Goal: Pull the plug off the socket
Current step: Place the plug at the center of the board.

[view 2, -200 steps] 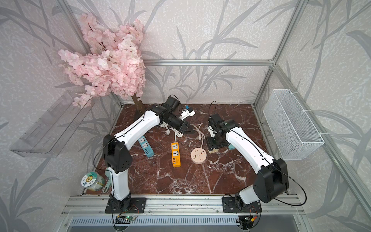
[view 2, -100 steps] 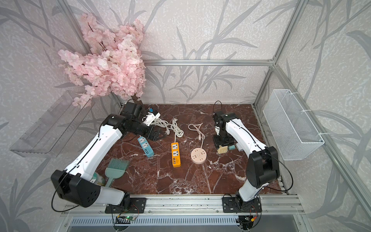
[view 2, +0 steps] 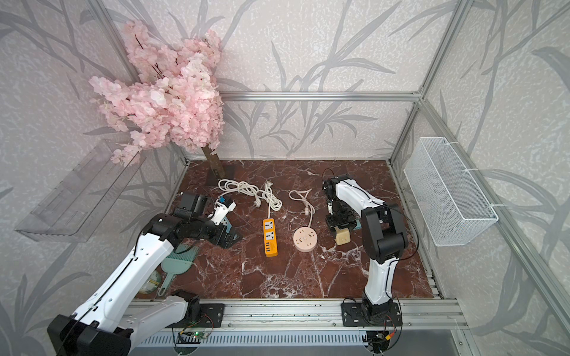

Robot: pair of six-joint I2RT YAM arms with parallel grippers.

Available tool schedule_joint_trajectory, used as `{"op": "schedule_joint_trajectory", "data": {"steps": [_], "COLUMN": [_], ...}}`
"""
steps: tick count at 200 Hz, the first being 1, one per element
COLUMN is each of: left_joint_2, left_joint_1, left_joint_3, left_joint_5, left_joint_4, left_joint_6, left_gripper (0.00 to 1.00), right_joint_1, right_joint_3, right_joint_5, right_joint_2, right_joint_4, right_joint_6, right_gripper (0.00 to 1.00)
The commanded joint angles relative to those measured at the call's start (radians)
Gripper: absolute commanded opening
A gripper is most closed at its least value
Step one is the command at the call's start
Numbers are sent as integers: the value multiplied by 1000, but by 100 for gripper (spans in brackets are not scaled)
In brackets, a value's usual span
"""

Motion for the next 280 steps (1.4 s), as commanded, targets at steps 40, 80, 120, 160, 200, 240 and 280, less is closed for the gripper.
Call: {"op": "schedule_joint_trajectory", "data": {"steps": [40,80,120,160,200,240,280], "left_joint_2": [24,63,46,22,47,51,57], "left_joint_1": [35,79,101,102,103,102,103], "left_joint_3": [11,-25,-113,-132,-128,-128,-127], "left_joint_5": [-67,-36,9,22,46,45,17], "left_joint_4": [65,76,159,179,169,169,176], "left_joint_6": [-21,-2,-20,-16,-15,-14,-22], "left_gripper": [100,99,100,100,100,100,100], "right_joint_1": [-44,-45,-45,-45,-45,-45,-45], "right_joint_3": [76,124,179,218,234,252,249], "right_joint_5": [51,42,46,31,23,31,-21], "right_joint_2": [120,192,233,237,210,139,-18], "right_joint_4": [-49,-47,-57,-69,-73,-74,-24], "right_joint_6": [-32,-39,-42,-47,-42,-29,4], "right_gripper": [26,44,62,74,77,89,89]}}
